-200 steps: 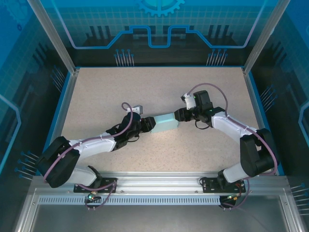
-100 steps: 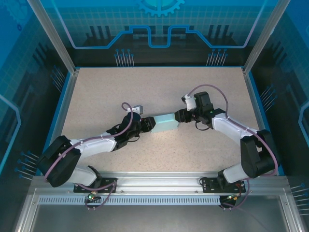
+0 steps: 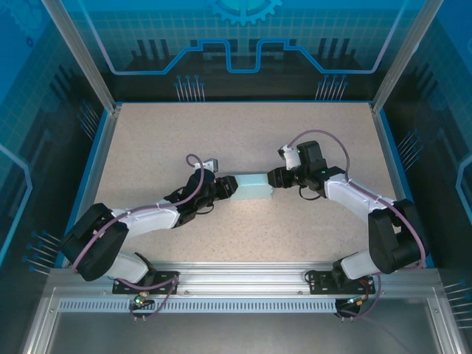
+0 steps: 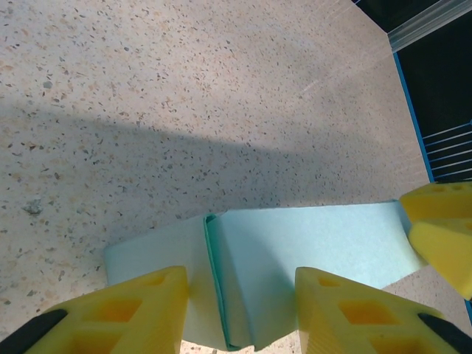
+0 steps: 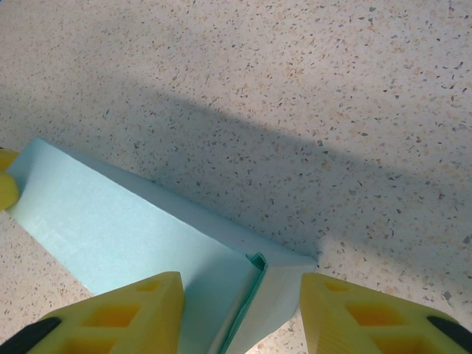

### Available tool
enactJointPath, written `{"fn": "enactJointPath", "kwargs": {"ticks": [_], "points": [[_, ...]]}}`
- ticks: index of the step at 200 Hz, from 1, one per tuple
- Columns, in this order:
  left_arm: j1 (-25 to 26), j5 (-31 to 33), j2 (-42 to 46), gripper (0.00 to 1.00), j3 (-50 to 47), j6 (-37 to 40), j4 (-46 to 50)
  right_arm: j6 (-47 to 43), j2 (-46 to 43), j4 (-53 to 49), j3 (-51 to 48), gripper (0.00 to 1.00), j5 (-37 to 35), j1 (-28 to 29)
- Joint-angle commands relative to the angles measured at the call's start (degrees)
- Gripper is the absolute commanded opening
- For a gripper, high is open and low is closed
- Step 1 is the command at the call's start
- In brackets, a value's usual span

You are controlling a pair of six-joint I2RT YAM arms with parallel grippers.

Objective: Fold the paper box

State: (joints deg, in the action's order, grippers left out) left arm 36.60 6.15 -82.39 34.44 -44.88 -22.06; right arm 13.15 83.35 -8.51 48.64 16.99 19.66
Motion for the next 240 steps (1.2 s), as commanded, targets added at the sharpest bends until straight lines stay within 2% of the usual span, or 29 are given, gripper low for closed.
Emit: {"fn": "enactJointPath", "kwargs": {"ticks": [1, 154, 201, 240], "points": [[-0.44, -0.79, -3.31, 0.43, -0.99, 1.50, 6.58, 0.39, 0.79, -4.77, -2.28, 0.46, 0.39, -1.10], [-0.57, -1.62, -4.99, 0.35, -3.57, 0.55, 2.96, 0.63, 3.27, -2.93, -3.68, 0.42, 0.04, -1.92], [-0.63, -0.62, -2.38, 0.44, 1.07, 4.20, 6.00, 1.09, 1.76, -3.61, 0.31, 0.43, 0.85, -1.86], [-1.39, 0.06, -0.76, 0.57, 3.44, 6.02, 7.90, 1.44, 0.28, -4.28, 4.00, 0.47, 1.05, -1.93]]}}
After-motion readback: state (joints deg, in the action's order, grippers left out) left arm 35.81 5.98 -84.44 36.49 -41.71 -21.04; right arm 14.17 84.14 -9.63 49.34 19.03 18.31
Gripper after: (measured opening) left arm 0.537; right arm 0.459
